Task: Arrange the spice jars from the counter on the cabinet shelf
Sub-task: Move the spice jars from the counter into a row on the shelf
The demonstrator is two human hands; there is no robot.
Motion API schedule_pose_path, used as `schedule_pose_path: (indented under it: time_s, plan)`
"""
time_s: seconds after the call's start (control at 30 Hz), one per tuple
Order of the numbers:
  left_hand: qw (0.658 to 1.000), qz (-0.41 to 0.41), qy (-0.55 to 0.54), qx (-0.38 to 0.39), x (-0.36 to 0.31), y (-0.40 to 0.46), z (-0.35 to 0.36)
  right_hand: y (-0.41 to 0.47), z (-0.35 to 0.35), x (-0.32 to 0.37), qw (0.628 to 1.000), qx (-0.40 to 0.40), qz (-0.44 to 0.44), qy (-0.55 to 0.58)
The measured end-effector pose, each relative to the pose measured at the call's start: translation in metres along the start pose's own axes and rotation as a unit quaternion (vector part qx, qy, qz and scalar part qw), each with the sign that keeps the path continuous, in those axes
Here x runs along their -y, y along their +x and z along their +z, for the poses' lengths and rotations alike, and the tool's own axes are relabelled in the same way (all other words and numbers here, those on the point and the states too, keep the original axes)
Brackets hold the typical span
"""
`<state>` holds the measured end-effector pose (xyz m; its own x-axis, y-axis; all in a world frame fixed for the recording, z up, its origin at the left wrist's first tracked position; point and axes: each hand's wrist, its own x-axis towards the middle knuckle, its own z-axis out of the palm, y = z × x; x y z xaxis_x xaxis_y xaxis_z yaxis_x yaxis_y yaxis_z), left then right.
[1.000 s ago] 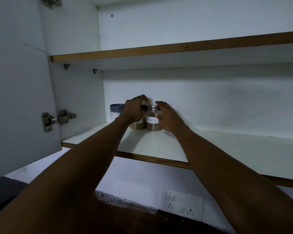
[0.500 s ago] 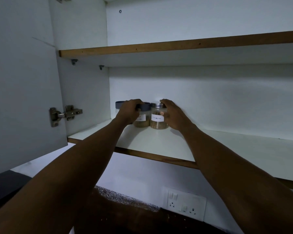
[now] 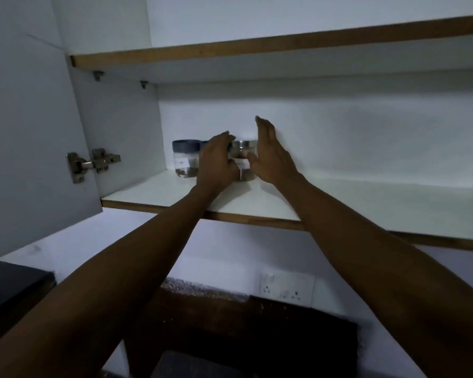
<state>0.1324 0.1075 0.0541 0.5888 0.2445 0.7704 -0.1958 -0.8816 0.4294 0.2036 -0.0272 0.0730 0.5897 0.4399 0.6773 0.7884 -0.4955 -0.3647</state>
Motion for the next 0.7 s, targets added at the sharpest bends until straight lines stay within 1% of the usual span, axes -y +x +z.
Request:
schedule_pose_path:
  time_s: [0.03, 0.13, 0.17, 0.2, 0.23, 0.27, 0.33, 0.37, 0.4, 0.47, 0.57, 0.63, 0.7]
  plan:
    - [0.999, 0.017, -0.01, 0.031, -0.015, -0.012, 0.002, -0.015, -0.006, 0.01, 1.0, 0.002, -0.001, -0.008]
    - [0.982, 0.042, -0.015, 0.184, -0.049, -0.06, 0.012, -0.084, -0.022, 0.021, 0.998, 0.018, 0.029, -0.044]
    - [0.98, 0.041, 0.001, 0.196, -0.058, -0.075, 0.014, -0.108, -0.028, 0.02, 0.997, 0.025, 0.04, -0.063]
    - [0.983, 0.046, 0.018, 0.177, -0.068, -0.095, 0.016, -0.135, -0.033, 0.016, 0.996, 0.022, 0.045, -0.074]
    - [0.989, 0.065, 0.019, 0.134, -0.075, -0.11, 0.017, -0.156, -0.036, 0.013, 0.997, -0.004, 0.027, -0.078]
    - [0.991, 0.097, -0.008, 0.09, -0.082, -0.129, 0.022, -0.179, -0.037, 0.009, 0.997, -0.042, 0.001, -0.072]
    - [0.983, 0.165, -0.077, 0.024, -0.09, -0.17, 0.04, -0.222, -0.032, -0.001, 0.993, -0.109, -0.037, -0.025]
    - [0.978, 0.181, -0.101, 0.018, -0.093, -0.194, 0.052, -0.244, -0.027, -0.008, 0.991, -0.126, -0.039, 0.008]
    - [0.975, 0.181, -0.126, 0.03, -0.094, -0.217, 0.065, -0.265, -0.021, -0.016, 0.99, -0.134, -0.032, 0.035]
    - [0.971, 0.158, -0.16, 0.085, -0.09, -0.266, 0.091, -0.309, -0.004, -0.036, 0.99, -0.131, 0.008, 0.059]
    - [0.956, 0.119, -0.17, 0.208, -0.082, -0.337, 0.13, -0.383, 0.022, -0.068, 0.99, -0.074, 0.11, 0.055]
    - [0.939, 0.108, -0.159, 0.284, -0.081, -0.378, 0.152, -0.433, 0.034, -0.085, 0.981, -0.029, 0.185, 0.054]
    - [0.915, 0.109, -0.15, 0.358, -0.079, -0.416, 0.174, -0.48, 0.043, -0.1, 0.965, 0.012, 0.257, 0.053]
